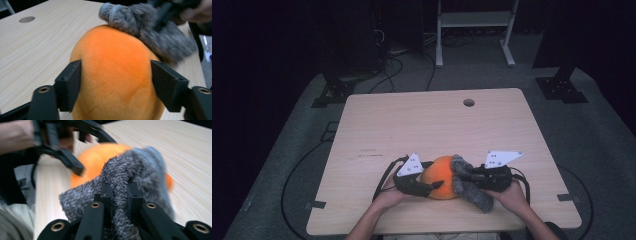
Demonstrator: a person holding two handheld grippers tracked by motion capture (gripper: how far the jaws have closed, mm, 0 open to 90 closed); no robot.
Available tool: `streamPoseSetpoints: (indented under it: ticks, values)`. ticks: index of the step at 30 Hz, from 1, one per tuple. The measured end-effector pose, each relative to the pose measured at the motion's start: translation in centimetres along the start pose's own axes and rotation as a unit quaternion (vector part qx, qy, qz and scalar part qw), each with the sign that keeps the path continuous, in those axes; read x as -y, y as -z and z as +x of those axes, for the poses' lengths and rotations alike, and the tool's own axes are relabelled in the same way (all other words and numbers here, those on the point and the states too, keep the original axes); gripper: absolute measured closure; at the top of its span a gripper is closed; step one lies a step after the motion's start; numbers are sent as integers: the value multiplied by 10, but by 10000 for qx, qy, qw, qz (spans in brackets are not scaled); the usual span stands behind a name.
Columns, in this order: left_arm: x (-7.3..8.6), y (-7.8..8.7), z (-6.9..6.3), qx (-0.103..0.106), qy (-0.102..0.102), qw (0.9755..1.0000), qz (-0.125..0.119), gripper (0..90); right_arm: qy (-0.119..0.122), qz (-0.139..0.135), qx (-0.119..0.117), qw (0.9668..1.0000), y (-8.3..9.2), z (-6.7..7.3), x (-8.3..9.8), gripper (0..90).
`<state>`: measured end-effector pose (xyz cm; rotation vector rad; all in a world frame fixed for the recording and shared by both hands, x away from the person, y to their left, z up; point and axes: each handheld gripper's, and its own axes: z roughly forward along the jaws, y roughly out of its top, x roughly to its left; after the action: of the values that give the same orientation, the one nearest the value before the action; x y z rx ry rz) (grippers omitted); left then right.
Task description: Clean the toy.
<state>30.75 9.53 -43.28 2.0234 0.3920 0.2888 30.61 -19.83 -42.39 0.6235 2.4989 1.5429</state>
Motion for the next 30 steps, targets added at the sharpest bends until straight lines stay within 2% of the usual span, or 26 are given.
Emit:
streamPoseSetpoints:
  ticks: [2, 4, 6, 9, 10, 12, 14, 15, 16, 20, 25, 28, 30]
  values:
    - [0, 0, 0, 15, -21, 10000, -7, 311, -195, 26, 90, 9998, 5, -10, 9, 785]
    - [0, -1, -2, 47, -125, 9999, -20, 319, -409, 98, 129, 9990, 10, -17, 17, 784]
    - [-1, -2, -3, 63, -227, 9997, -9, 328, -363, 36, 156, 9992, 15, -15, 15, 784]
    - [-2, -2, -8, 125, -419, 9990, -20, 332, -318, -205, 28, 9993, 16, -13, 5, 784]
    - [-2, -1, -8, 153, -424, 9990, -20, 328, -301, -206, 12, 9993, 14, -13, 3, 784]
    - [-3, 0, -4, 194, -193, 9996, -45, 257, -317, -169, -68, 9993, 8, -13, 2, 785]
    - [-3, 0, 4, 197, 264, 9995, -31, 172, -316, -194, -109, 9993, 3, -9, 4, 785]
    - [-3, -1, 5, 203, 365, 9991, -29, 155, -316, -200, -135, 9992, 1, -7, 6, 784]
    - [-2, -1, 5, 200, 349, 9992, -6, 159, -325, -208, -121, 9992, 1, -6, 7, 785]
    - [-2, -1, 0, 94, 5, 9999, 64, 277, -486, -127, -82, 9987, 5, -13, 14, 785]
    - [0, 0, -3, 142, -153, 9998, 44, 311, -609, 122, 74, 9980, 12, -20, 25, 784]
    - [-1, 0, -7, 204, -423, 9989, 47, 326, -674, -62, 74, 9977, 18, -22, 21, 784]
    - [-1, -1, -10, 225, -490, 9985, 20, 332, -654, -231, 24, 9976, 18, -22, 13, 784]
